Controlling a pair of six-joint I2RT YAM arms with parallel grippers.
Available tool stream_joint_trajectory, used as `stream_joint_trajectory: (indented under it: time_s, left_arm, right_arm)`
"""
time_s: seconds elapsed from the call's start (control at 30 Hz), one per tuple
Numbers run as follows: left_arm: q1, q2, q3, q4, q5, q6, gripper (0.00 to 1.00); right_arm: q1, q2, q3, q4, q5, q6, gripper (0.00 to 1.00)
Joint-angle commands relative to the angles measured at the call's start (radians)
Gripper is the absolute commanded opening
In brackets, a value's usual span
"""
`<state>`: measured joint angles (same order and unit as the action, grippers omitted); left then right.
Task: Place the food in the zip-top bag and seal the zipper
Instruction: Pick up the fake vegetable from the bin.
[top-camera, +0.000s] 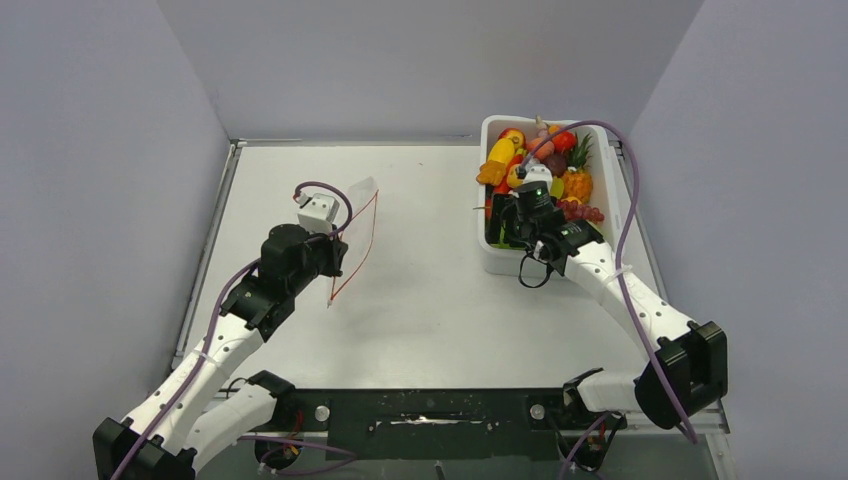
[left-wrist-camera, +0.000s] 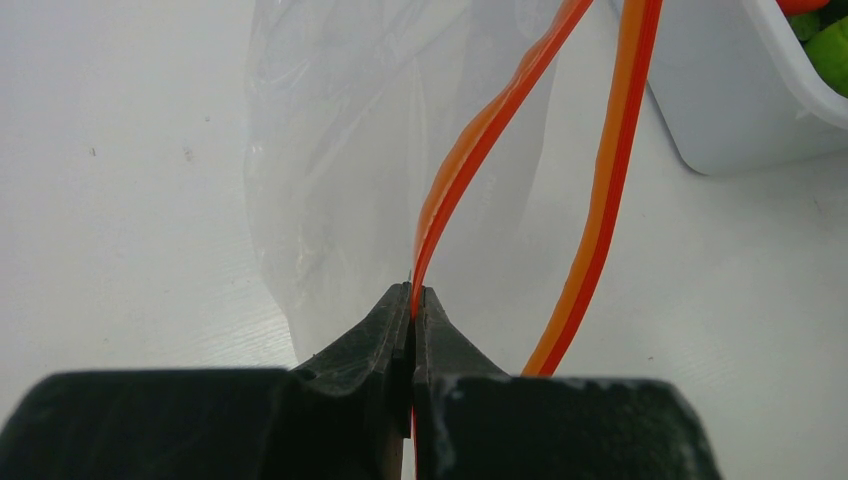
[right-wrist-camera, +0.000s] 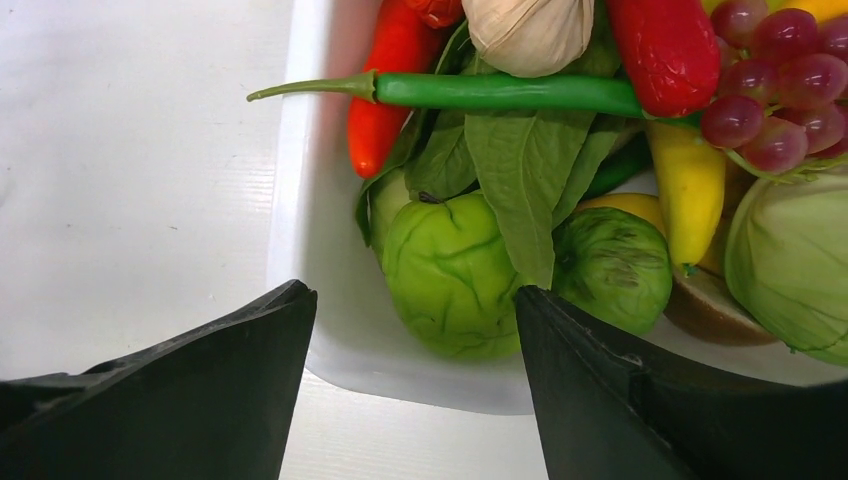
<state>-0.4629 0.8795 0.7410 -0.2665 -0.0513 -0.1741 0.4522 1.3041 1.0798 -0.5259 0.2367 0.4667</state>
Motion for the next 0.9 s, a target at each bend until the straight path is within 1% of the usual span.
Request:
stream_joint_trajectory:
  time_s: [0.0, 0.37, 0.73, 0.77, 0.8, 0.87]
  left_arm:
    - [0.004, -0.009, 0.009, 0.049, 0.002, 0.008, 0.00]
    - [0.004, -0.012, 0.011, 0.045, -0.006, 0.009, 0.00]
    - [0.003, -0.014, 0.008, 0.046, -0.010, 0.005, 0.00]
    - [0.003, -0.016, 0.008, 0.046, -0.011, 0.005, 0.00]
    - [0.003, -0.018, 0.007, 0.047, -0.013, 0.005, 0.00]
    - [0.003, -0.018, 0.005, 0.052, -0.014, -0.006, 0.00]
  right_arm:
    - [-0.006, 0.004, -0.003, 0.018, 0.036, 0.011, 0.75]
    - [-0.012, 0.048, 0.012, -0.032, 0.144, -0.022, 0.76]
    - [-0.026, 0.081, -0.011, 0.033, 0.189, -0.059, 0.77]
    - [-0.026, 0.078, -0.016, 0.045, 0.192, -0.065, 0.75]
    - [-0.026, 0.075, -0.022, 0.064, 0.186, -0.088, 0.71]
    - [-0.027, 0.068, -0.032, 0.091, 0.184, -0.108, 0.66]
